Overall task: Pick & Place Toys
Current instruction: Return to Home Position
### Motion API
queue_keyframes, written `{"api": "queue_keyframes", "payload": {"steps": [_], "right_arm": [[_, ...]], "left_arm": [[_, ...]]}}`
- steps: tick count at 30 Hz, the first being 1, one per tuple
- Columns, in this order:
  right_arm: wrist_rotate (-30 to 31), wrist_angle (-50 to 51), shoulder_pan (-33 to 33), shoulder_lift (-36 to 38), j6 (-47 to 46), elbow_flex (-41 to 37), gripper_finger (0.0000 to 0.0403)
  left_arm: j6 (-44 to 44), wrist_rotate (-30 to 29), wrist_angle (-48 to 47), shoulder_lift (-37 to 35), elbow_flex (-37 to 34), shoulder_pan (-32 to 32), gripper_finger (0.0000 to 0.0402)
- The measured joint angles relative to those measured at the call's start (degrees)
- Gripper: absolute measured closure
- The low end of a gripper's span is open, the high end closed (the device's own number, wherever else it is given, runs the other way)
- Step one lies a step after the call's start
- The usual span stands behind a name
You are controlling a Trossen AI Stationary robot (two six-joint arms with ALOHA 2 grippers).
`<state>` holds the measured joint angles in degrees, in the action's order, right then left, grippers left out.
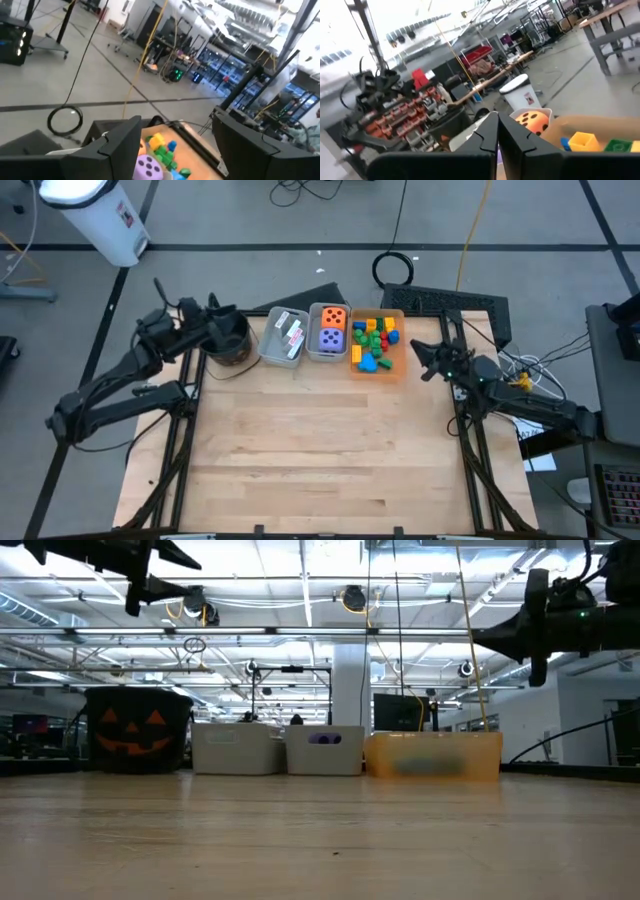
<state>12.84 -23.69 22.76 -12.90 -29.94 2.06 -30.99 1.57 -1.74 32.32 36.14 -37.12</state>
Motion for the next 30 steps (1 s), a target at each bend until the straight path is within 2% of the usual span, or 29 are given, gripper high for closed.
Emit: {"api": "queue_keyframes", "payload": {"steps": [6, 10, 12, 17, 21, 24, 30], "right_arm": [[-2.5, -0.5, 0.0, 0.0, 7.0, -0.6, 0.0382], [-2.4, -1.3, 0.0, 0.0, 7.4, -0.6, 0.0362], [-2.4, -2.3, 0.0, 0.0, 8.2, -0.6, 0.0354], [-2.4, -5.6, 0.0, 0.0, 9.4, -0.7, 0.0339], [-2.3, -5.9, 0.0, 0.0, 7.4, -0.7, 0.0324], [-2.2, -5.9, 0.0, 0.0, 5.8, -0.7, 0.0305], [1.0, -5.6, 0.0, 0.0, 4.0, -0.7, 0.0258]], "left_arm": [[7.9, -0.6, -0.3, 2.0, 0.0, 2.2, 0.0149], [12.8, -5.8, 1.5, 2.6, -1.2, 5.9, 0.0149], [12.4, -8.4, 8.4, 2.4, -5.4, 7.8, 0.0149], [4.0, -16.5, 33.2, 2.2, -20.4, 11.4, 0.0149], [2.8, -17.2, 44.8, 2.1, -27.8, 12.5, 0.0149], [2.8, -16.7, 46.3, 2.0, -29.5, 13.4, 0.0149], [6.5, -18.6, 39.0, 2.1, -29.6, 15.1, 0.0149]]}}
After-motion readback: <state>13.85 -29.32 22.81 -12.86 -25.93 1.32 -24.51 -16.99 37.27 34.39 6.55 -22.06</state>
